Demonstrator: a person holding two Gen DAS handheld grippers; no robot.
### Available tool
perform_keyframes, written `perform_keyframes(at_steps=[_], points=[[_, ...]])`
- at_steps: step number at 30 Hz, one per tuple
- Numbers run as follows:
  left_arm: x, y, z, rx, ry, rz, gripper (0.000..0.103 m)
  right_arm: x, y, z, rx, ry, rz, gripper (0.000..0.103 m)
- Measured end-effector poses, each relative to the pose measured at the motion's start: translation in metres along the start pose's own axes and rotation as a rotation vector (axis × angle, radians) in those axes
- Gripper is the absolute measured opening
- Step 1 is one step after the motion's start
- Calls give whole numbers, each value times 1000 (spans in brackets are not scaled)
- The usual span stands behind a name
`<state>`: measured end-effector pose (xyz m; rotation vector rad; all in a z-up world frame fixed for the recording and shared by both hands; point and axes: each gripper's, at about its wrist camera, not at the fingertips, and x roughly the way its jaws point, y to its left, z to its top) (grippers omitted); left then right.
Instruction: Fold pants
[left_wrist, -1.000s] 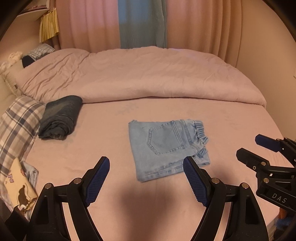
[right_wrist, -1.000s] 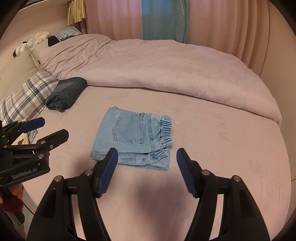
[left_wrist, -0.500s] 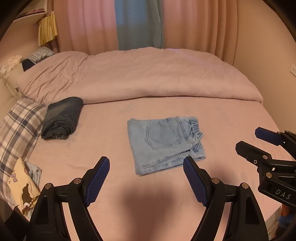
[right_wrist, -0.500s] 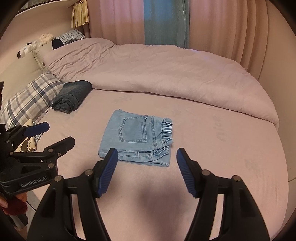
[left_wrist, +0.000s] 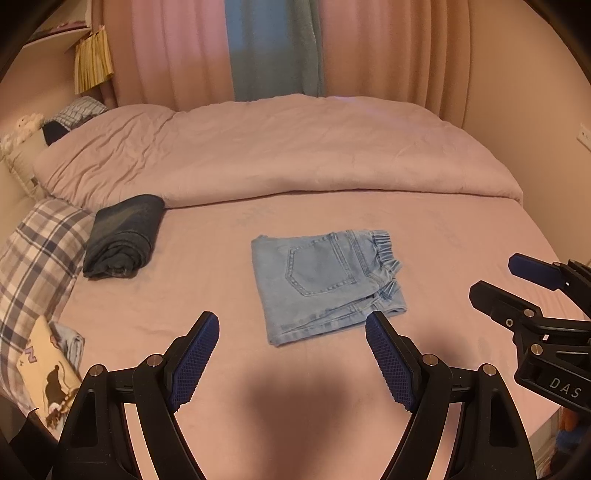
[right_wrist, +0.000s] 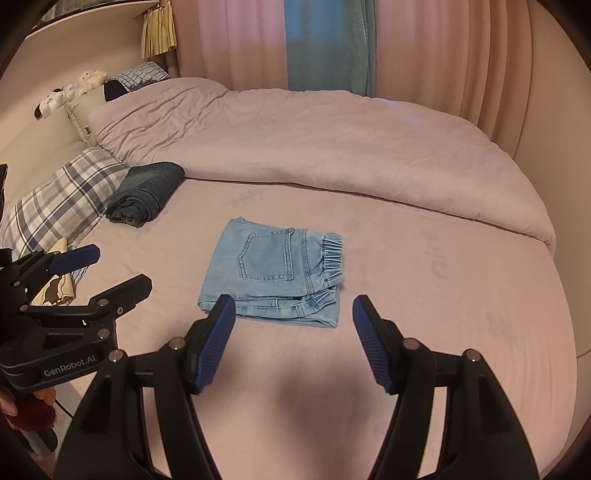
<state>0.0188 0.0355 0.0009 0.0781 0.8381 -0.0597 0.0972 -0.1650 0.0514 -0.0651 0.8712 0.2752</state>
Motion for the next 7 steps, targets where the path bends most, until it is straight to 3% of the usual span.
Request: perform_keyframes(at_steps=[7], points=[[-2,0,-1,-3,4,-8,82,-2,-1,-2,2,1,-5,66]])
